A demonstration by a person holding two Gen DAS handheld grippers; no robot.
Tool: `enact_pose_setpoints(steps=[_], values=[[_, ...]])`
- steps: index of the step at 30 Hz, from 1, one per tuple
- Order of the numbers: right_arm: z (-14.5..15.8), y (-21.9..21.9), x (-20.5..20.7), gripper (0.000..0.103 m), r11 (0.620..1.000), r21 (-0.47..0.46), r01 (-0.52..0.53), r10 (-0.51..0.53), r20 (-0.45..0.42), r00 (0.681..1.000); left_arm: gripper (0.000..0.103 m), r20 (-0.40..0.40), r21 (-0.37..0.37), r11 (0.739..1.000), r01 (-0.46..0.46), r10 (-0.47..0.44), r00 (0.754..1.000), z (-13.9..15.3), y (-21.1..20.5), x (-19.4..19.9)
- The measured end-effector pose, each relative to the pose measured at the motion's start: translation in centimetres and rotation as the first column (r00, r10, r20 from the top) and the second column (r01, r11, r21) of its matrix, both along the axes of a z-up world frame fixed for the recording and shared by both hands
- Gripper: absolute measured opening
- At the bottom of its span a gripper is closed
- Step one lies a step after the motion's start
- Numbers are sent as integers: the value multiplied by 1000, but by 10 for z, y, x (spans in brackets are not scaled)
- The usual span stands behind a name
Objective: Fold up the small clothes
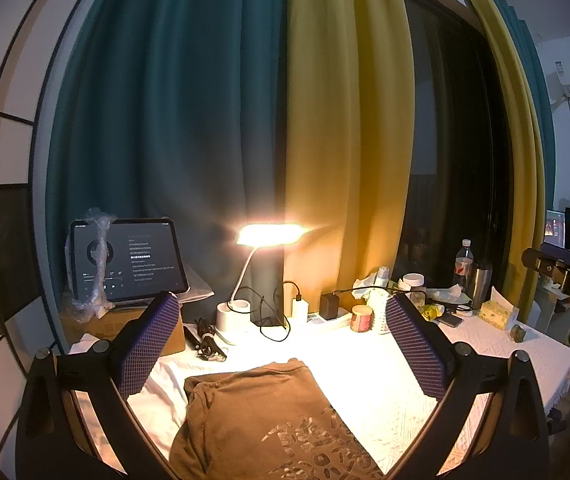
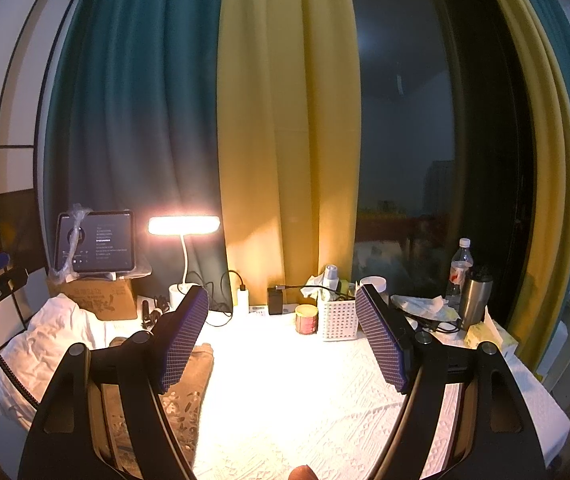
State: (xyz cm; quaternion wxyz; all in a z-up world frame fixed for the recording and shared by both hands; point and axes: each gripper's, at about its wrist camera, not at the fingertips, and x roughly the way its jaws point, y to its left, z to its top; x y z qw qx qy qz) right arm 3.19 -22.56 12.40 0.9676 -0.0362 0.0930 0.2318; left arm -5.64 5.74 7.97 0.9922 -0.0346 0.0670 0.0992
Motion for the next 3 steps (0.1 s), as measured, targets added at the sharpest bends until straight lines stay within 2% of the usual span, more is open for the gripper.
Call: enact_pose_setpoints(steps=[3], values=[[-1,-2,0,79,1000,-1,0,0,-4,1000,102,-3,0,1000,2,-2,1000,-2,1,1]])
